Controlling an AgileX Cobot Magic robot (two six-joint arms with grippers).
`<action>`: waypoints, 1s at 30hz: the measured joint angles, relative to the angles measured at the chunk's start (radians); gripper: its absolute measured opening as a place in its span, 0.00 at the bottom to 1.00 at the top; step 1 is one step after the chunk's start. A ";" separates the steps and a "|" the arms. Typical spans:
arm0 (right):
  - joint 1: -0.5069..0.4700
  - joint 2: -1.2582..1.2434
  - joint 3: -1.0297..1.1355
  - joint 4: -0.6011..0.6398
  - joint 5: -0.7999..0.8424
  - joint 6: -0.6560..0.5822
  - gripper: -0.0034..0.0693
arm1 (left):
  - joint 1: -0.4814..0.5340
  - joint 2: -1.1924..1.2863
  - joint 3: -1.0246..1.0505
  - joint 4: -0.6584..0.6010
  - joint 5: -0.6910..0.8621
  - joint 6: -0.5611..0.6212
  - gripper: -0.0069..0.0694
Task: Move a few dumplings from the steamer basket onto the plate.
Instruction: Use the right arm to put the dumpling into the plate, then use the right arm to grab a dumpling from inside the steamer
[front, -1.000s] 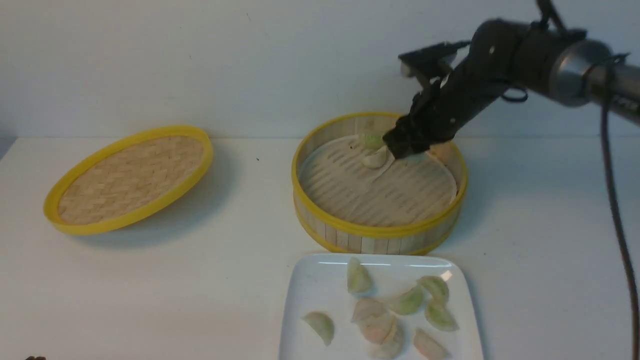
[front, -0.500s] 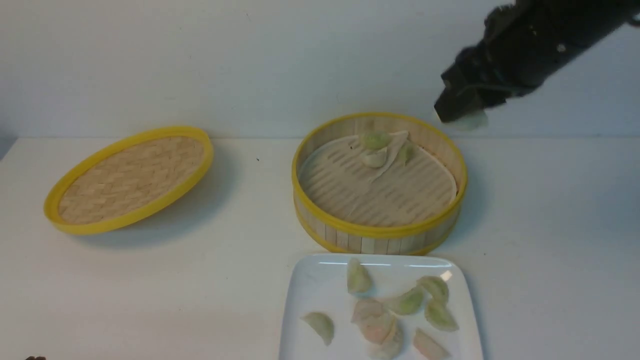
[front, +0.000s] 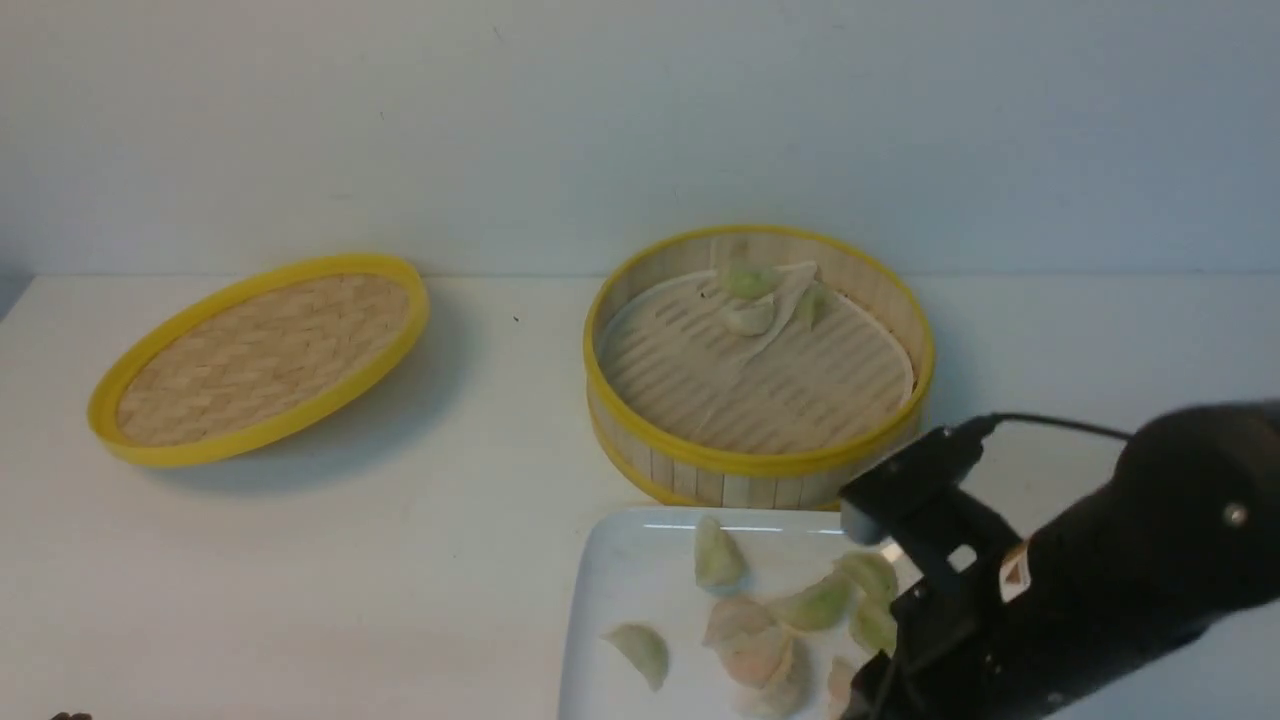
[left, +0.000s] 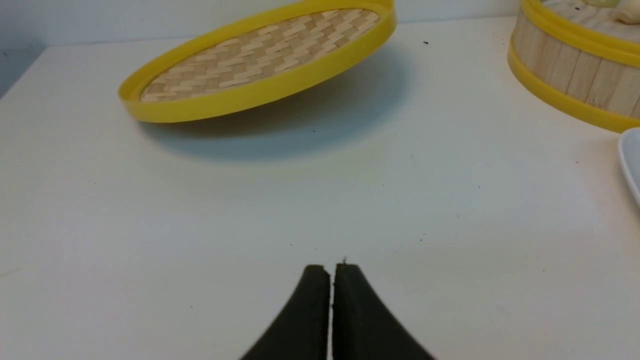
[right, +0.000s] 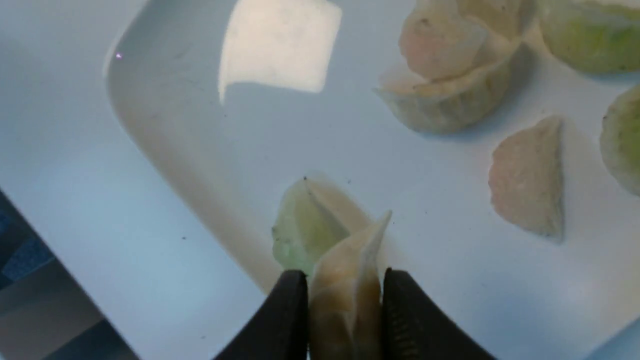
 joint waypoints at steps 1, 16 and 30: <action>0.004 0.014 0.012 0.001 -0.026 0.005 0.29 | 0.000 0.000 0.000 0.000 0.000 0.000 0.08; -0.014 0.088 -0.173 -0.037 -0.018 0.099 0.82 | 0.000 0.000 0.000 0.000 0.000 0.000 0.08; -0.267 0.416 -0.950 -0.150 0.217 0.133 0.79 | 0.000 0.000 0.000 0.000 0.000 0.000 0.08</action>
